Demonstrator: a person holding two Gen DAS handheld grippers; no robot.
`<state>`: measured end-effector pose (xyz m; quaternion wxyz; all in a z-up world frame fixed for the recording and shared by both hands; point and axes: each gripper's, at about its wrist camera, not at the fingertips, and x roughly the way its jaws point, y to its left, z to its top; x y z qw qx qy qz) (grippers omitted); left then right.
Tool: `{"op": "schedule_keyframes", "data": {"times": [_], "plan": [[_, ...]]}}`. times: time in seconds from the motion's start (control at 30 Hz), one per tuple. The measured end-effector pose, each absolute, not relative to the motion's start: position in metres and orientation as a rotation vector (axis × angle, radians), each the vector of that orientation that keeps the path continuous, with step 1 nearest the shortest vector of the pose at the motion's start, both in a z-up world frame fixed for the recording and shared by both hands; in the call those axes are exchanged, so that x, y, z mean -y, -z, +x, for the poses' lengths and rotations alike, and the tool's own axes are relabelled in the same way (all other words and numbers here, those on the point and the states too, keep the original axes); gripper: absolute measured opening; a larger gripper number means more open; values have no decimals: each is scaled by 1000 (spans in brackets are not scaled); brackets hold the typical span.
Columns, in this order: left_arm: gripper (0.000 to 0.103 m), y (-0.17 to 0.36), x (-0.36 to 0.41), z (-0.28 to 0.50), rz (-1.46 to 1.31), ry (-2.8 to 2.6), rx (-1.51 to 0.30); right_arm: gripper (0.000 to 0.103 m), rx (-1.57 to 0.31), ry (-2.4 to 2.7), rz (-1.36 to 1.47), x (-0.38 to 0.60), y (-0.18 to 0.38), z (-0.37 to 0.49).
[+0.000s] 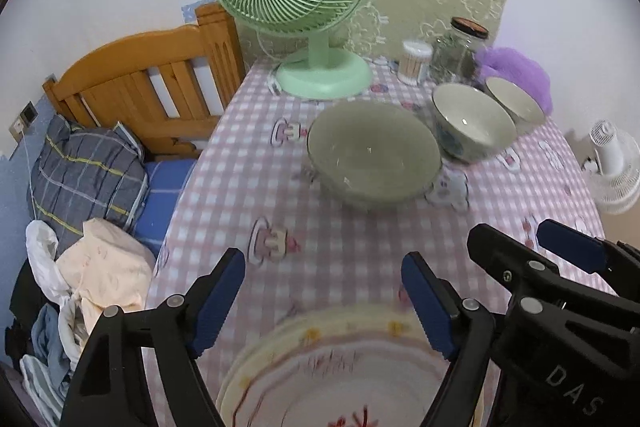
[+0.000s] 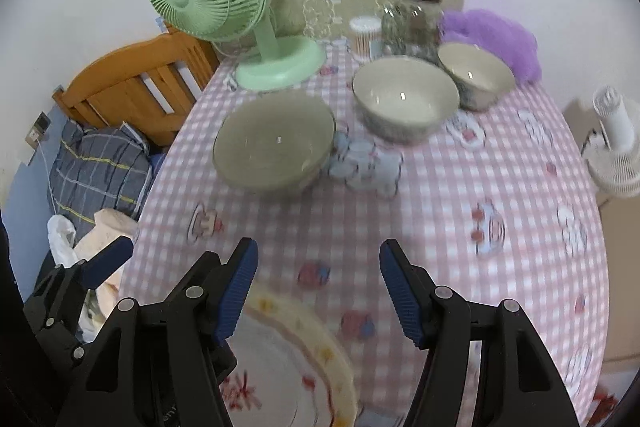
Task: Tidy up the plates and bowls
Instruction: 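Move the right gripper to the large cream bowl and grasp its rim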
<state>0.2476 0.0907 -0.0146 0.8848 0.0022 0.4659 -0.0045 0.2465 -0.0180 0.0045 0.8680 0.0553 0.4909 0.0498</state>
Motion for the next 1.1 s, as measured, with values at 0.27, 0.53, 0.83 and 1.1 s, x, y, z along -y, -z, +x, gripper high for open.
{"op": "schedule_keyframes", "data": {"times": [0.27, 0.53, 0.83, 1.1], "plan": [[70, 25, -90, 303, -32, -37, -963, 70, -1009, -171, 145, 23, 10, 314], [62, 48, -90, 341, -33, -75, -986, 70, -996, -162, 128, 14, 34, 356], [33, 74, -89, 370, -62, -71, -1022, 70, -1037, -177, 148, 8, 61, 387], [17, 81, -92, 379, -41, -108, -1033, 34, -1059, -154, 132, 4, 75, 400]]}}
